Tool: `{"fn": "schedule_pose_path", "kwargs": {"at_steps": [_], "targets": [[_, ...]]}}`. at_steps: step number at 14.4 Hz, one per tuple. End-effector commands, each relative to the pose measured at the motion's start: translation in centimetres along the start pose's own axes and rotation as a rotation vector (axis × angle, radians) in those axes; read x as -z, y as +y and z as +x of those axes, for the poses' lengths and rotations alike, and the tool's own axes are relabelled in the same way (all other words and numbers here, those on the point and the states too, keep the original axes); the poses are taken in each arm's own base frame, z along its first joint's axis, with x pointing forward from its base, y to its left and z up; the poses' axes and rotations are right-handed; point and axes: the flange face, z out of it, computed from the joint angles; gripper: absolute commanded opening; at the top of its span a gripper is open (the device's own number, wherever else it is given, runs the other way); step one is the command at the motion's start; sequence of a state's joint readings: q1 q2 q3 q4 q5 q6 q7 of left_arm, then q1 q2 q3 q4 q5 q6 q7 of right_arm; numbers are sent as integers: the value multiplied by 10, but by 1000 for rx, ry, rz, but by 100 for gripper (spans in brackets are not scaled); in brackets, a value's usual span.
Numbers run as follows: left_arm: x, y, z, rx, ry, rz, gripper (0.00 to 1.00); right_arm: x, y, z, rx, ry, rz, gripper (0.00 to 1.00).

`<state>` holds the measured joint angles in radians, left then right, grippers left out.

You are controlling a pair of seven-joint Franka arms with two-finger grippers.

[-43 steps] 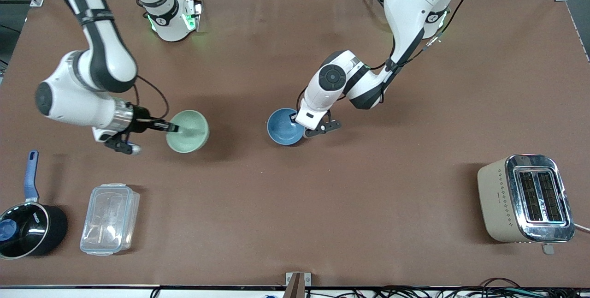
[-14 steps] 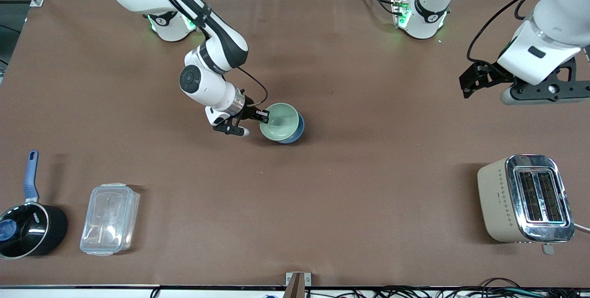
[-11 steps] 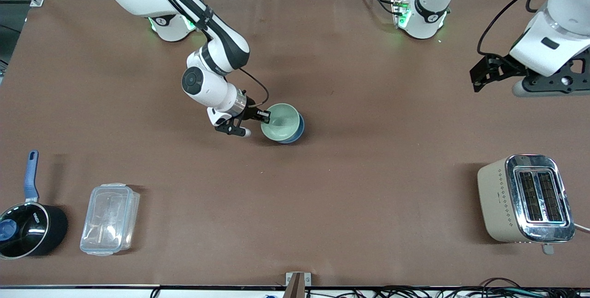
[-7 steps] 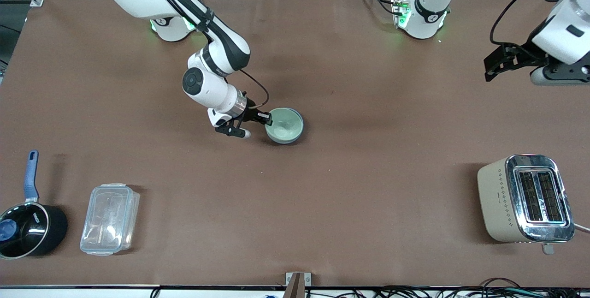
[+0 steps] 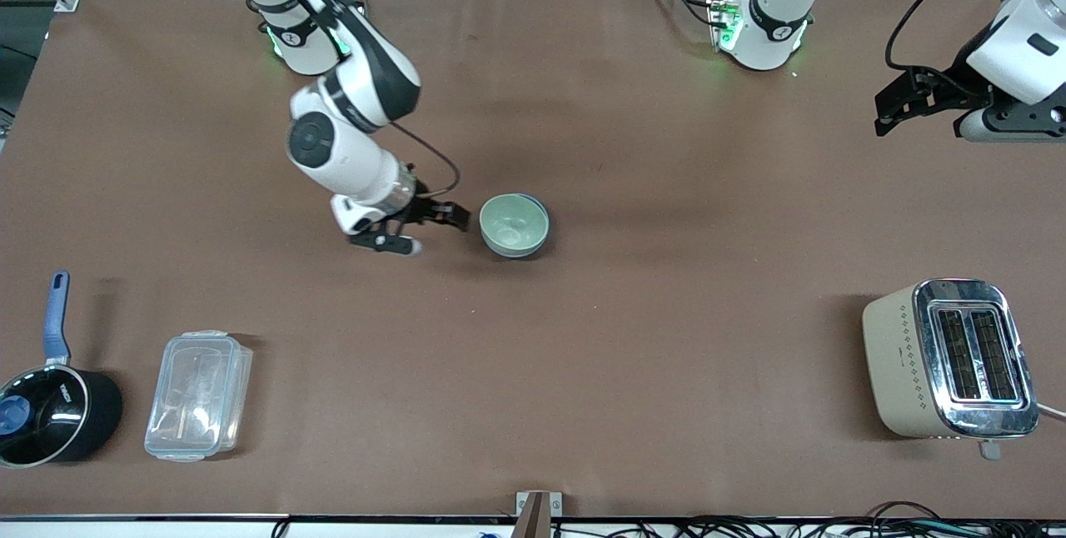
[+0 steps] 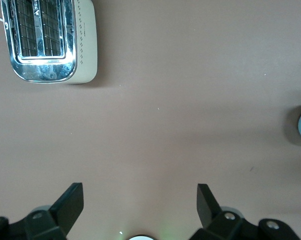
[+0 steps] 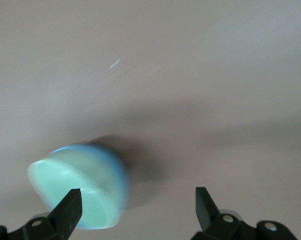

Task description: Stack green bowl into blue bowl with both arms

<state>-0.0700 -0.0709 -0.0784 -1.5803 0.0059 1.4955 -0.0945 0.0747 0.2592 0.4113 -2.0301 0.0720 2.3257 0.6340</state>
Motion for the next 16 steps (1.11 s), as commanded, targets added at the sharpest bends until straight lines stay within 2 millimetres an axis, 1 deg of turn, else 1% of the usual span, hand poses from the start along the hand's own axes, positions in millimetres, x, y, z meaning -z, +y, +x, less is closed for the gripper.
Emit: {"fn": "schedule_pose_path", "kwargs": {"at_steps": [1,2,3,5,7,8,9,11,12,13,15,16], "targets": [[9,1,-12,-4,29,-5,100,55,40,19,5,102,-135,100],[7,0,-12,-3,26,-3,100,71,56,28,-3,128,-137,100],[7,1,-12,0,26,-4,100,85,74,37,29,142,-146,100],[7,5,-12,-1,29,-4,100,110,122,53,132,128,-185,100],[8,11,-13,-6,31,-3,100,134,154,59,145,136,-198,100],[8,12,-13,-7,31,-2,100,145,166,60,141,139,-202,100],[8,12,-13,-7,31,-1,100,156,175,60,147,139,-206,100],[9,11,-13,-6,31,-1,100,188,189,64,160,145,-211,100],[9,9,-12,-3,32,0,100,209,194,67,160,124,-218,100],[8,8,-10,-1,29,0,100,240,199,70,156,109,-218,100],[8,8,-10,-4,29,0,100,292,207,71,161,96,-217,100],[10,8,-10,-7,32,0,100,309,215,72,155,104,-212,100]]}}
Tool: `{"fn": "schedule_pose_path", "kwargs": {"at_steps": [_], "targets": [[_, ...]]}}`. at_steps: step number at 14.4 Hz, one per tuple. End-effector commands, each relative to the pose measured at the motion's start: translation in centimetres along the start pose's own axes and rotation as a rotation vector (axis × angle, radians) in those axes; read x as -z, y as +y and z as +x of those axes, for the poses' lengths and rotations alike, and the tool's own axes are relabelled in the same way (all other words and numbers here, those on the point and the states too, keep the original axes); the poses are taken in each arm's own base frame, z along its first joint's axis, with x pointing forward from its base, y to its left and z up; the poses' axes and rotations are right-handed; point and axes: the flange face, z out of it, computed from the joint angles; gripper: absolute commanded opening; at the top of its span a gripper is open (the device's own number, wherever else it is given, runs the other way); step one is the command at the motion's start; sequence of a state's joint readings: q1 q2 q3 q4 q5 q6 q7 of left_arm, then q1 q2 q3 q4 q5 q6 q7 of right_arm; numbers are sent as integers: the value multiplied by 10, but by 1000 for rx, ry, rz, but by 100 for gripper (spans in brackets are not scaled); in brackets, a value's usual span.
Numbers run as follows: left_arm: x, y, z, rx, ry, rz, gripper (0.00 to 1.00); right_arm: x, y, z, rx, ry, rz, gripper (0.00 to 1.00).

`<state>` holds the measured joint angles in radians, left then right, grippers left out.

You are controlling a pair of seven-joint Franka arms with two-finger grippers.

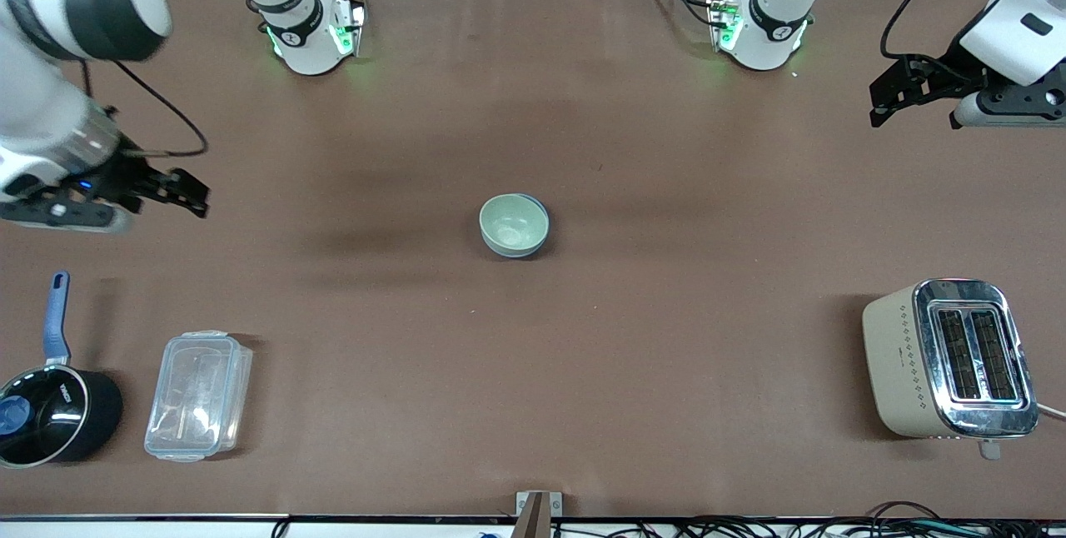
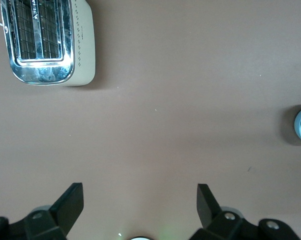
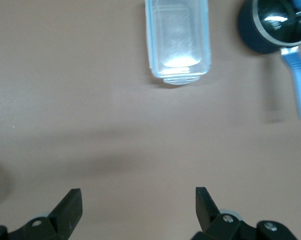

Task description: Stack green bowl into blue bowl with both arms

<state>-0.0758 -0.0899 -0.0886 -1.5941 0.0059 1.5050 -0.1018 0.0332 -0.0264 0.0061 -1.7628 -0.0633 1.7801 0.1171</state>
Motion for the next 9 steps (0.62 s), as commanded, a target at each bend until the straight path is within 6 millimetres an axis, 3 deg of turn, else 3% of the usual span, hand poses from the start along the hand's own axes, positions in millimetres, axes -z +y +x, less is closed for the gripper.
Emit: {"fn": "schedule_pose_path", "kwargs": {"at_steps": [1,5,9], "targets": [[6,-2,-3,-5,18,0,100,51,28,5,-6,24,22,100],[17,-5,3,0,41,-2,100,100,54,2,-44,30,54,100],[15,-6,3,0,28,-1,100,102,69,-8,13,-29,40,100]]}}
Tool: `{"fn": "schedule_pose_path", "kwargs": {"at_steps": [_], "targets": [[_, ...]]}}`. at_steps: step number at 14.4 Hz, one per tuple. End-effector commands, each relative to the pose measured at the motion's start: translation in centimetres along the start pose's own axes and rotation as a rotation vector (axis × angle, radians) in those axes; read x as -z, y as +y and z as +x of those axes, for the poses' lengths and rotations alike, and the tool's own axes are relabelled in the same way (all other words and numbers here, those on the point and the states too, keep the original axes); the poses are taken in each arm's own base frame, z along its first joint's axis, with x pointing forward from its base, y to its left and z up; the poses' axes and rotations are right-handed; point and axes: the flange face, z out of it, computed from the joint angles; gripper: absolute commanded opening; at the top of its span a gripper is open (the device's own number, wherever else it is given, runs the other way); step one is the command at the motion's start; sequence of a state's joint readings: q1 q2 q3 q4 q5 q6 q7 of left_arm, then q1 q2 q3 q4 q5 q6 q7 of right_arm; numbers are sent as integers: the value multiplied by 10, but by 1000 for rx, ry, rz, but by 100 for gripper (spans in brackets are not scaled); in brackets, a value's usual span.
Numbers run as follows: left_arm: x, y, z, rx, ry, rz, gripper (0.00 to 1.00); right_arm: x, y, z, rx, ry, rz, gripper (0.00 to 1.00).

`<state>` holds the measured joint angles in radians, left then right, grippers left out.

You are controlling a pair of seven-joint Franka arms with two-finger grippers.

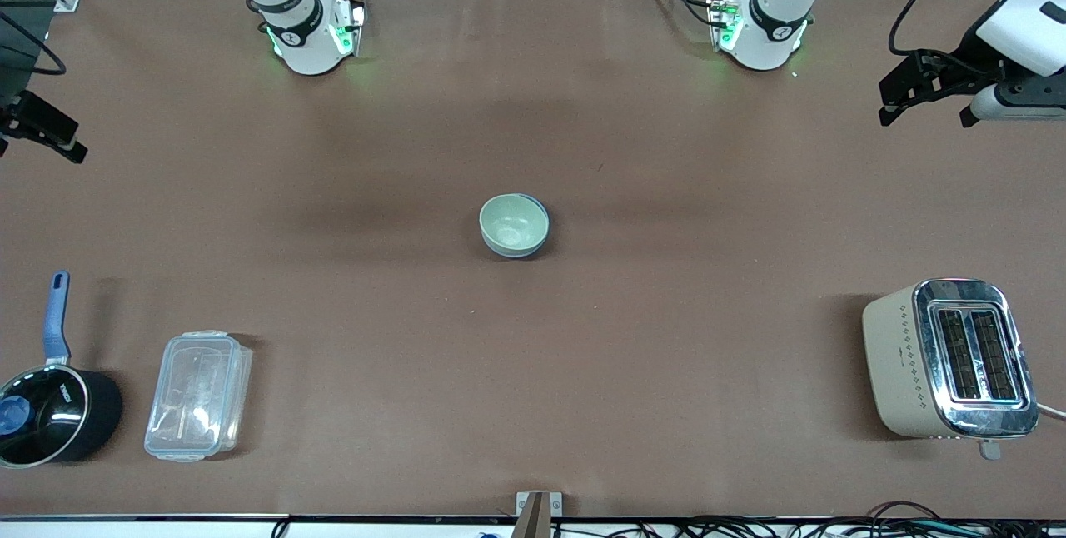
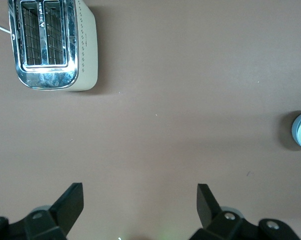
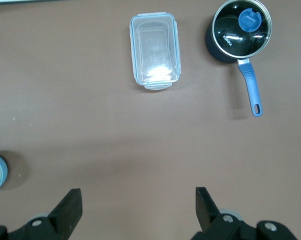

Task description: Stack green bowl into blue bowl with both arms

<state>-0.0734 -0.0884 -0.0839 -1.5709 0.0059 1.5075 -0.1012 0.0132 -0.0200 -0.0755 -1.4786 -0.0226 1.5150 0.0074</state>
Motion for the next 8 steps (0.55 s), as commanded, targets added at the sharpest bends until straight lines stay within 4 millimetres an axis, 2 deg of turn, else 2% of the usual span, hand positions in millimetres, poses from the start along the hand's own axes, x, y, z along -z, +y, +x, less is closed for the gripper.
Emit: {"fn": "schedule_pose_path", "kwargs": {"at_steps": [1,8], "targets": [[5,-2,2,-7,4,2,100,-4,8,-2,20,-63,5,100],[4,-2,1,-7,-6,3,100,-17,4,-4,26,-93,10,100]]}}
